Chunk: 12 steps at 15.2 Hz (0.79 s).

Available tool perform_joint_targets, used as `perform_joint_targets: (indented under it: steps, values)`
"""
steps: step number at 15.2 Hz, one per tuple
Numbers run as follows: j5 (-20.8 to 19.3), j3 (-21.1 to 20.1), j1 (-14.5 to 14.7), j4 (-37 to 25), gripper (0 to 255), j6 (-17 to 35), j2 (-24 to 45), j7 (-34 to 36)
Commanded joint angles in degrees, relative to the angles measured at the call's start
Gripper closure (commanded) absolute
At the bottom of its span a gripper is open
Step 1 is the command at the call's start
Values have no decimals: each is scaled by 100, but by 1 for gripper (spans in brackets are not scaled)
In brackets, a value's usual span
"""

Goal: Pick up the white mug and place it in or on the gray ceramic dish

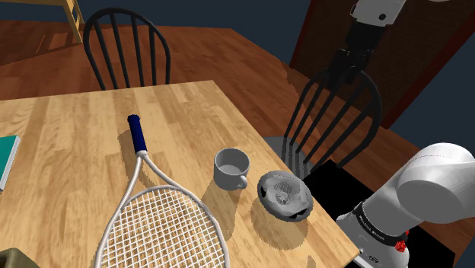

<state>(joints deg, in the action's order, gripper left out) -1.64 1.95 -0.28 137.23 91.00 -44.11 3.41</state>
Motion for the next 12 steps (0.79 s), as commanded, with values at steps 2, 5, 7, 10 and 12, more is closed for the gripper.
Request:
perform_joint_targets:
  steps: [2,5,7,10,12]
  values:
    - [78,-87,47,114,0,130,8,94]
    - [313,-356,199,420,0,535,79,369]
    - [470,-540,306,591,0,819,167,550]
    - [702,-827,468,798,0,1265,360,814]
    - [849,-1020,579,901,0,1574,533,989]
